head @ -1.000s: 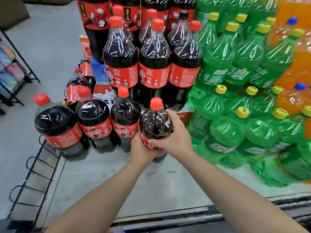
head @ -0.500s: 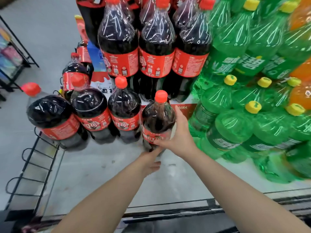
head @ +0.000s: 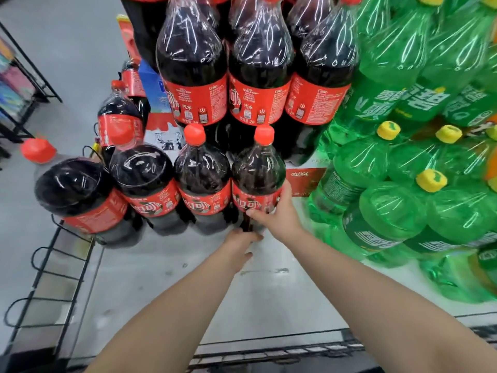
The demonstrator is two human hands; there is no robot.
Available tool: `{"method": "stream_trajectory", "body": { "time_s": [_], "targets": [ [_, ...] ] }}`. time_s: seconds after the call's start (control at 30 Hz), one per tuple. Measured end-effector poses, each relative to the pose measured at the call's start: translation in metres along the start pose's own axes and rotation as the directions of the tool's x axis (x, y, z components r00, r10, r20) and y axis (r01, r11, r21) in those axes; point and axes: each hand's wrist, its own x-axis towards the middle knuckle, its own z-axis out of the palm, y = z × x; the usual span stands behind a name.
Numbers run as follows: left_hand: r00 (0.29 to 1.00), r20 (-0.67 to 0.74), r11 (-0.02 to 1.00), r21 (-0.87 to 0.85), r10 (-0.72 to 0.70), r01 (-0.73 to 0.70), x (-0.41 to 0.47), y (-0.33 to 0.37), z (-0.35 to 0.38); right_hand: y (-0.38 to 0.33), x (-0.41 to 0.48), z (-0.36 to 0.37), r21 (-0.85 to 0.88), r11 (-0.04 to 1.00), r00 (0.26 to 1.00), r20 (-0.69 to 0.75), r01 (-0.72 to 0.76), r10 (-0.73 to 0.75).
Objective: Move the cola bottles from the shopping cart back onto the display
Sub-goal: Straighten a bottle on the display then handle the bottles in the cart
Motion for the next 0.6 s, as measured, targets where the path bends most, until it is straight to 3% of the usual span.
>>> {"method": "stream_trajectory", "body": {
  "time_s": [0.17,0.33,0.4,0.47,0.53,0.6],
  "targets": [
    [0.998,-0.046,0.995,0.096,0.04,-0.036,0.007,0.017,0.001,-0.002,0.008,-0.004,0.018,0.999,0.999,0.033,-0.036,0.036],
    [0.999,0.042,0.976,0.22,-0.008,-0.002,-0.013,0.02,0.013,-0.004,-0.008,-0.024,-0.041,0.997,0.998,0.021,-0.061,0.062],
    [0.998,0.054,0.976,0.212,0.028,-0.039,-0.025,0.019,0.033,0.0,-0.025,-0.042,-0.026,0.994,0.988,-0.112,-0.109,0.106],
    [0.988,0.03,0.974,0.165,0.154,-0.157,-0.037,0.015,0.058,0.006,-0.051,-0.063,0.044,0.996,0.956,-0.281,-0.079,0.088],
    [0.946,0.028,0.929,0.185,0.321,-0.321,-0.048,0.009,0.085,0.014,-0.085,-0.086,0.099,0.994,0.875,-0.476,-0.05,0.092],
    [0.876,0.13,0.844,0.237,0.464,-0.481,-0.062,-0.002,0.115,0.021,-0.12,-0.107,0.125,0.991,0.753,-0.649,-0.042,0.114]
  ]
}}
